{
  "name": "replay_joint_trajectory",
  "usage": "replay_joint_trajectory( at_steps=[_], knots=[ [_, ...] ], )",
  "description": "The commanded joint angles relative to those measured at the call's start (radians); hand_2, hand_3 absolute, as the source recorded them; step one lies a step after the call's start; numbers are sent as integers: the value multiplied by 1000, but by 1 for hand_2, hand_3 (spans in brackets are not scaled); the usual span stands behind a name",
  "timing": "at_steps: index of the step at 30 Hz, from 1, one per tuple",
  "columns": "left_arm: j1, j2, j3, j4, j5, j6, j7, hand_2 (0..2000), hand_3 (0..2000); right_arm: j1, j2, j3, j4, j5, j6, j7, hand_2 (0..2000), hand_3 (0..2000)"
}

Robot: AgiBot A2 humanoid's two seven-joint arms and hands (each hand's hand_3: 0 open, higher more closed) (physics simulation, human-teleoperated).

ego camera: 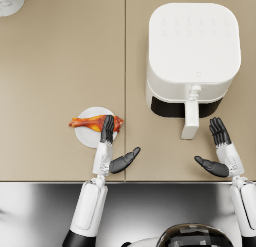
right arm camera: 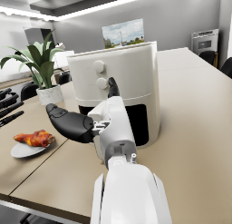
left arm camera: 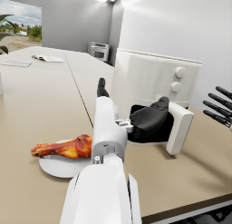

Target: Pick up the drumstick and place it into the air fryer

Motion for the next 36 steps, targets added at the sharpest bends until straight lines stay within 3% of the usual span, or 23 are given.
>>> replay_joint_trajectory(
  at_steps=[1,18,21,25,31,36],
  knots=[
    [0,0,0,0,0,0,0,0,0,0,0,0,0,0,0,0,0,0],
    [2,1,30,16,0,0,0,0,0,2,-1,30,-16,0,0,0,0,0],
    [7,13,-26,-7,0,-64,-64,0,0,24,-24,13,7,0,-63,64,0,0],
    [9,25,-110,-4,0,-91,-91,0,0,27,-38,28,-12,0,-90,91,0,0],
    [14,41,-142,-2,266,-100,-99,0,0,37,-62,25,-25,267,-98,100,0,0],
    [29,55,-155,15,490,-101,-100,0,0,30,-72,19,-49,359,-99,101,0,0]
  ],
)
